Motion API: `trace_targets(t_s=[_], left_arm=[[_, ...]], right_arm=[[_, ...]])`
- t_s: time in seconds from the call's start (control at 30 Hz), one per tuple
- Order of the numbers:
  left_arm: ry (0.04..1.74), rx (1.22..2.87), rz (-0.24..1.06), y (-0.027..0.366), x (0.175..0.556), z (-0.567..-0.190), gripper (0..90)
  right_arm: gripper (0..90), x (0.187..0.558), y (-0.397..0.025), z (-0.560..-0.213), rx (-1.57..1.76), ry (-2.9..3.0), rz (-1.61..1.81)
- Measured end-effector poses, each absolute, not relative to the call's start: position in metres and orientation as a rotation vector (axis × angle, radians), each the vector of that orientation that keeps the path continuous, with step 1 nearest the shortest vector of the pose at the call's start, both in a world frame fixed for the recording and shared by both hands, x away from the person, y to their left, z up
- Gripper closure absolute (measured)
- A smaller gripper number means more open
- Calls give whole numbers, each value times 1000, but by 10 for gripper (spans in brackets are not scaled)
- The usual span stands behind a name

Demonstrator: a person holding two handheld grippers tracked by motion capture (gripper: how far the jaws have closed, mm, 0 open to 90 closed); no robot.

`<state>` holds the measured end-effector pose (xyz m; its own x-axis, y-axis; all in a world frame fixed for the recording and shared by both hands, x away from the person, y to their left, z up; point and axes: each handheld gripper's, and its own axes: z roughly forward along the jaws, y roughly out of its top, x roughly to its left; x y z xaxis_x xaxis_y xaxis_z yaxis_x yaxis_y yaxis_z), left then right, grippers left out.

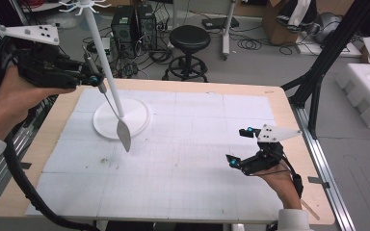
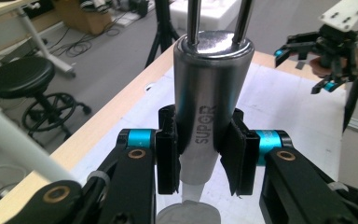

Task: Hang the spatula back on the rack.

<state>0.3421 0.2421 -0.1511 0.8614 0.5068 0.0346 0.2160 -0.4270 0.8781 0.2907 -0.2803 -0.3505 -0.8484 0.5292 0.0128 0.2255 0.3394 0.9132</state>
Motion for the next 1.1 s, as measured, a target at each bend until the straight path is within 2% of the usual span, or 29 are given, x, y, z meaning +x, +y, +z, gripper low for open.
trace_targets(t_s=[0.47, 1.1], left_arm=[[677, 1996, 405, 265, 356, -145, 688], [729, 2018, 423, 272, 395, -133, 688]], right_arm=[[3, 281, -284, -367, 700, 2291, 1586], [3, 279, -291, -367, 712, 2258, 1611]])
